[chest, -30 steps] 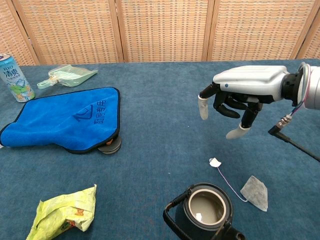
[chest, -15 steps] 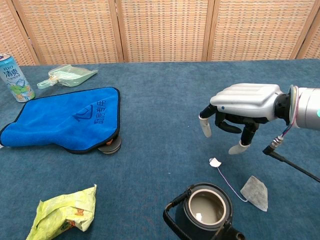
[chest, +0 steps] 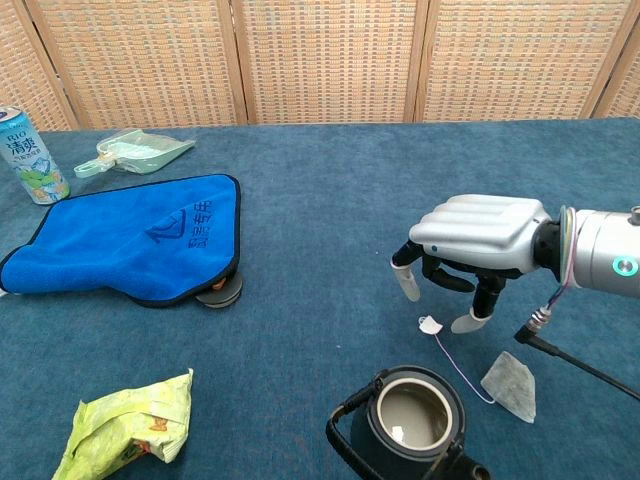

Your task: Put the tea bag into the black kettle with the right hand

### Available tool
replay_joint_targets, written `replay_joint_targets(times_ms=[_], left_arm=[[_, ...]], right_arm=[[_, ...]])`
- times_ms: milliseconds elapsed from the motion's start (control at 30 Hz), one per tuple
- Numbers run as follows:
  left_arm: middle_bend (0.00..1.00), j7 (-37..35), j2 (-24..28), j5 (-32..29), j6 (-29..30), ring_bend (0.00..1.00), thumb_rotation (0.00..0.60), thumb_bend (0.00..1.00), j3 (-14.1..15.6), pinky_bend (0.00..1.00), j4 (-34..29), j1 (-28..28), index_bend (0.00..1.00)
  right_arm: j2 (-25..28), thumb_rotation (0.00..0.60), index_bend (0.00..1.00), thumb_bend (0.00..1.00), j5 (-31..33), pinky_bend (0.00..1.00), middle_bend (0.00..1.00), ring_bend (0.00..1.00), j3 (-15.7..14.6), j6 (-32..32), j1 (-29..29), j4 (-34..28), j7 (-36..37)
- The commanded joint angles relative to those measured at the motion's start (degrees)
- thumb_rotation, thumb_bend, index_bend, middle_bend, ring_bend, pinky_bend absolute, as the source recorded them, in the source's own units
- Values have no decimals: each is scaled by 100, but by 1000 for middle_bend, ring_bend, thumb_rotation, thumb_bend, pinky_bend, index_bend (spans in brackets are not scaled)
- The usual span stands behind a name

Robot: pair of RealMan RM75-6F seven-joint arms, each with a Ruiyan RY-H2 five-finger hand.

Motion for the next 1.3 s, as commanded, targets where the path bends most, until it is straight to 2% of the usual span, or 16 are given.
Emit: replay_joint_targets(times_ms=[33, 300, 1300], left_arm=[[0, -17, -3, -12, -6, 0, 600, 479, 8, 0, 16, 7, 29], [0, -53, -20, -16, 28, 0, 600, 479, 21, 0, 44, 30, 29], [0, -119, -97, -76, -20, 0, 600, 478, 36, 0, 179, 26, 29]], right_arm=[[-96, 600, 505, 282, 54, 891, 883, 846, -17, 37, -13, 71, -92], [-247, 600, 523, 304, 169, 891, 883, 846, -55, -39, 42, 120, -320], [-450, 600, 537, 346, 409, 891, 883, 846, -53, -175, 168, 462, -357]])
